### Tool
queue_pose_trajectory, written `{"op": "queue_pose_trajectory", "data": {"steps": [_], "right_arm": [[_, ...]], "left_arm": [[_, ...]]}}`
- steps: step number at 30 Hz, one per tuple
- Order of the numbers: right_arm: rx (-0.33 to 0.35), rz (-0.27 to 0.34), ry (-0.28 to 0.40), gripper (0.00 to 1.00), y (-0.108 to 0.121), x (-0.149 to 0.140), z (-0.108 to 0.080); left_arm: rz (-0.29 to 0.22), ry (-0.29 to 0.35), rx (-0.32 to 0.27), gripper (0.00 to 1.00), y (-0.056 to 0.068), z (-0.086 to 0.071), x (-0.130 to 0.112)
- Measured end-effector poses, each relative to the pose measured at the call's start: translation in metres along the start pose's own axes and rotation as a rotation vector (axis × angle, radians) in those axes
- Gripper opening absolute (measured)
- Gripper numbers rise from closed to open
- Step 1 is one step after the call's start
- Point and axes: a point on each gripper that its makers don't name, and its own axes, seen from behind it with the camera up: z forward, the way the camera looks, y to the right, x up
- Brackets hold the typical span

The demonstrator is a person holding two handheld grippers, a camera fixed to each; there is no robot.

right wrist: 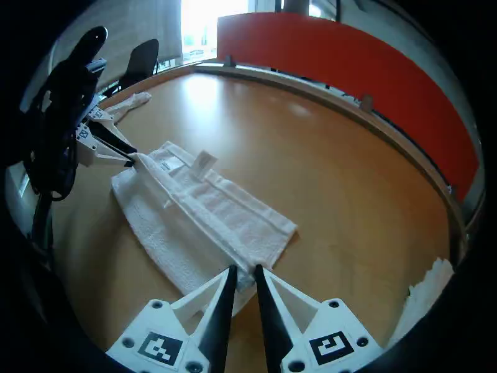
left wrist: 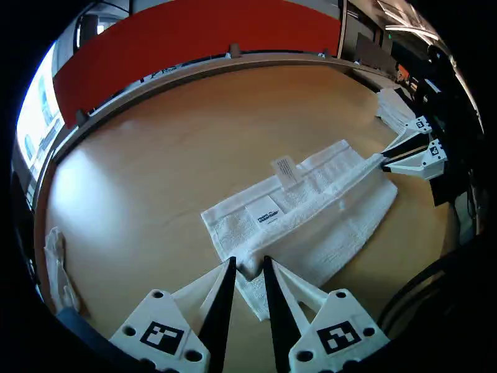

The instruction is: Fold towel

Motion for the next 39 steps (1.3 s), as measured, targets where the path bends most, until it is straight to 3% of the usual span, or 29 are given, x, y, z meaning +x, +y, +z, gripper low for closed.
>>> {"op": "queue_pose_trajectory", "data": {"steps": [4, 8, 12, 15, 19, 21, 29, 33, 39], "right_arm": [[-0.003, -0.004, -0.006, 0.25, 0.001, -0.001, 0.005], [-0.014, -0.005, -0.007, 0.32, 0.004, 0.0, 0.008], [-0.032, -0.012, -0.005, 0.43, 0.009, 0.001, 0.011], [-0.043, -0.022, -0.005, 0.63, 0.013, 0.003, 0.013], [-0.051, -0.037, -0.002, 0.68, 0.016, 0.005, 0.014], [-0.057, -0.04, -0.001, 0.69, 0.018, 0.006, 0.014], [-0.093, -0.038, 0.006, 0.72, 0.033, 0.012, 0.013], [-0.109, -0.038, 0.011, 0.8, 0.039, 0.016, 0.014], [-0.131, -0.041, 0.024, 0.94, 0.047, 0.021, 0.014]], "left_arm": [[0.016, -0.004, 0.018, 0.35, -0.003, 0.003, -0.002], [0.023, -0.006, 0.031, 0.39, -0.006, 0.005, -0.002], [0.02, 0.0, 0.044, 0.4, -0.01, 0.007, 0.0], [0.018, 0.008, 0.06, 0.41, -0.015, 0.007, 0.003], [0.02, 0.011, 0.075, 0.43, -0.021, 0.008, 0.007], [0.019, 0.009, 0.079, 0.61, -0.023, 0.008, 0.008], [-0.003, 0.011, 0.082, 0.71, -0.03, 0.008, 0.015], [-0.004, 0.012, 0.09, 0.96, -0.034, 0.009, 0.017], [-0.002, 0.026, 0.11, 0.96, -0.04, 0.008, 0.023]]}}
